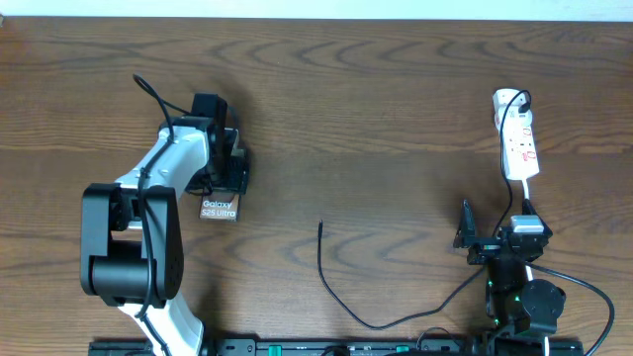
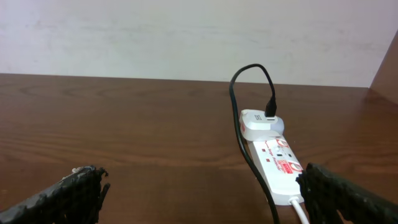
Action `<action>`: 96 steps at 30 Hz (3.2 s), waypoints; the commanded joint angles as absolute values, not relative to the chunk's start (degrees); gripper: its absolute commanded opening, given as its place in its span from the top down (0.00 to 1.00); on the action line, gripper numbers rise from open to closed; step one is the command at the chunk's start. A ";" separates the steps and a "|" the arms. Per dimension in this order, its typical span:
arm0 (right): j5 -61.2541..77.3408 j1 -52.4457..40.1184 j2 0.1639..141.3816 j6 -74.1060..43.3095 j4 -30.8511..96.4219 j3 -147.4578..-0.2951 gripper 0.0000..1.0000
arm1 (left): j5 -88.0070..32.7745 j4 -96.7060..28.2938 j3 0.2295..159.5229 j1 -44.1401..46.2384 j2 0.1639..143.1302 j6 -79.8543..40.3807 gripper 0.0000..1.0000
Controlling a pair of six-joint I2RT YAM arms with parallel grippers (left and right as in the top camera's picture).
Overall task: Plug charger to phone and switch on socket
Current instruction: 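Close the left gripper on the phone and tilt it up, then lift the phone with the left gripper and raise it upright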
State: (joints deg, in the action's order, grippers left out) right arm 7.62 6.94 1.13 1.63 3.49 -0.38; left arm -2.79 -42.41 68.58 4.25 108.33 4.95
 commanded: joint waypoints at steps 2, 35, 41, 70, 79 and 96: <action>7.18 6.87 1.15 0.89 3.70 -0.32 0.01 | -1.93 -43.24 72.53 4.16 108.42 5.76 0.92; 7.18 6.87 1.15 0.89 3.70 -0.32 0.01 | -15.14 -43.86 73.76 4.14 106.72 5.76 0.93; 7.18 6.87 1.15 0.89 3.70 -0.32 0.01 | -16.97 -43.90 73.78 4.14 105.60 5.78 0.93; 7.18 6.87 1.15 0.89 3.70 -0.32 0.01 | -62.92 -29.98 73.87 4.14 104.29 -9.80 0.94; 7.18 6.87 1.15 0.89 3.70 -0.32 0.01 | -67.57 -12.16 73.87 4.14 104.29 -33.17 0.93; 7.18 6.87 1.15 0.89 3.70 -0.32 0.01 | -67.51 7.01 73.84 4.14 104.29 -74.83 0.93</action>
State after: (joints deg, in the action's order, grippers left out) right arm 7.62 6.94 1.13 1.63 3.49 -0.38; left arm -65.23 6.39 72.14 4.25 106.39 -64.77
